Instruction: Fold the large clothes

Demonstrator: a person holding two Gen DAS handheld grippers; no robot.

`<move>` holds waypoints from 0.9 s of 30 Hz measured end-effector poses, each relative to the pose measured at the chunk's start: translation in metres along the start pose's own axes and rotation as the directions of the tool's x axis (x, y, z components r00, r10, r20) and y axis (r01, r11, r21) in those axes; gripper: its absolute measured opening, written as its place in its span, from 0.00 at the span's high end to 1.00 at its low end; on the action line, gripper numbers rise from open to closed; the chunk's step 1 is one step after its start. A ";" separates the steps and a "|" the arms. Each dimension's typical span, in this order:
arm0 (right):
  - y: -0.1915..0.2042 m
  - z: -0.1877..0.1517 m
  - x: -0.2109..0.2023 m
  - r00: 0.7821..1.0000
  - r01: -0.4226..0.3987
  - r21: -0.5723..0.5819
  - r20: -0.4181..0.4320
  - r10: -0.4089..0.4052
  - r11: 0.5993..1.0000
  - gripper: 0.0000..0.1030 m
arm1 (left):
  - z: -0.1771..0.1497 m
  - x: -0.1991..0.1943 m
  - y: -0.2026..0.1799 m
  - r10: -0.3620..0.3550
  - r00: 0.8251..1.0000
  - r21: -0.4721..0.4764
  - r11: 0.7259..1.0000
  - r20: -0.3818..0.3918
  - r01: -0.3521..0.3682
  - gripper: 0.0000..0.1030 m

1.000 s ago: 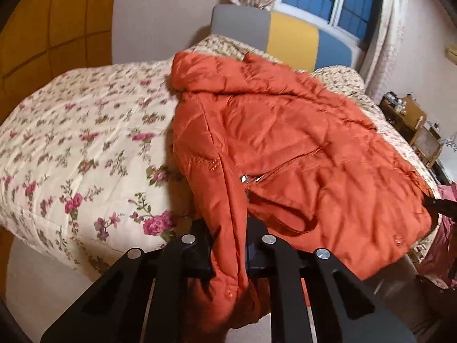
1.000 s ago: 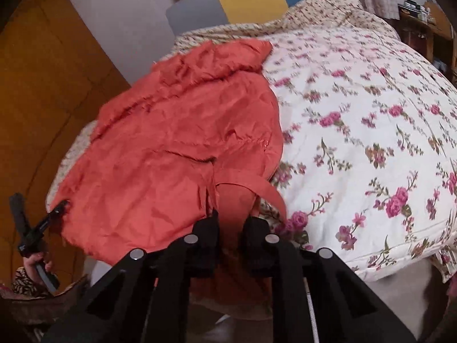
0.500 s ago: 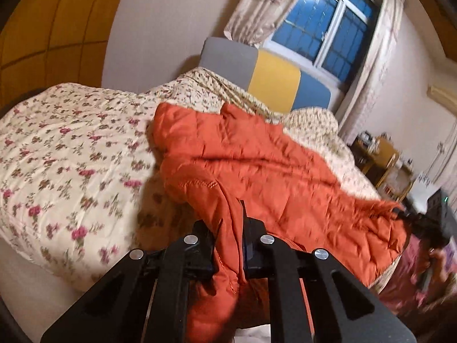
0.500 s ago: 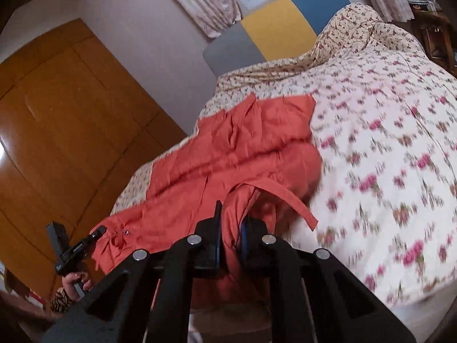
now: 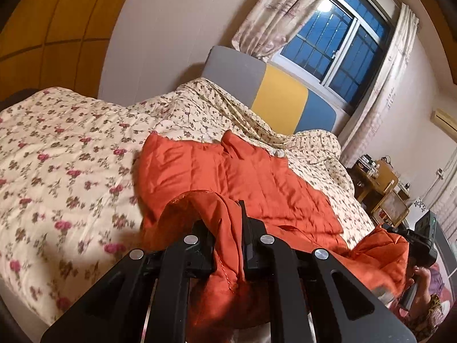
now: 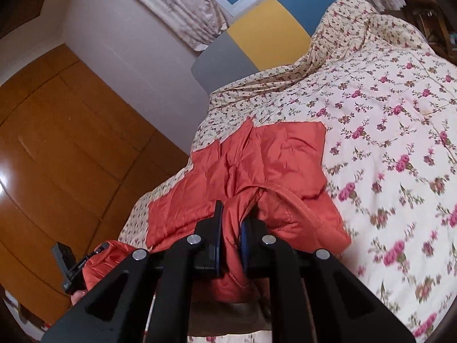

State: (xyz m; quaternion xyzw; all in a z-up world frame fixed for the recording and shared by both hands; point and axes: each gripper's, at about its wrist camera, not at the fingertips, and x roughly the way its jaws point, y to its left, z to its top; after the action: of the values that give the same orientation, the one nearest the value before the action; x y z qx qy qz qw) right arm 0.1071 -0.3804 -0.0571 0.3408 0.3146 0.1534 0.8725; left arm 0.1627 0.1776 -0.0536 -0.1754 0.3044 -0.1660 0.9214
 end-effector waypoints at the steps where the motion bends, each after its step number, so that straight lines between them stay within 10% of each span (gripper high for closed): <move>1: -0.004 0.005 0.006 1.000 -0.001 0.019 0.000 0.001 1.000 0.90 | 0.003 0.005 0.002 -0.001 1.000 -0.006 1.000 -0.003 0.001 0.89; 21: -0.060 0.056 0.103 0.998 0.059 0.211 -0.028 -0.054 0.976 0.77 | 0.040 0.120 0.056 0.064 0.991 -0.150 0.985 -0.114 -0.081 0.89; 24: -0.067 0.057 0.114 0.999 0.033 0.237 -0.011 -0.031 0.971 0.66 | 0.040 0.130 0.059 0.071 0.990 -0.155 0.984 -0.126 -0.091 0.88; 27: -0.073 0.058 0.118 0.999 -0.039 0.280 0.042 0.028 0.959 0.33 | 0.040 0.136 0.067 0.044 0.990 -0.211 0.975 -0.131 -0.071 0.83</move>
State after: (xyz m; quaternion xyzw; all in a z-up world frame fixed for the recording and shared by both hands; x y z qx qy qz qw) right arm 0.2380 -0.4052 -0.1266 0.4694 0.3110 0.1156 0.8183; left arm 0.3045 0.1894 -0.1203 -0.2543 0.3829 -0.1162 0.8805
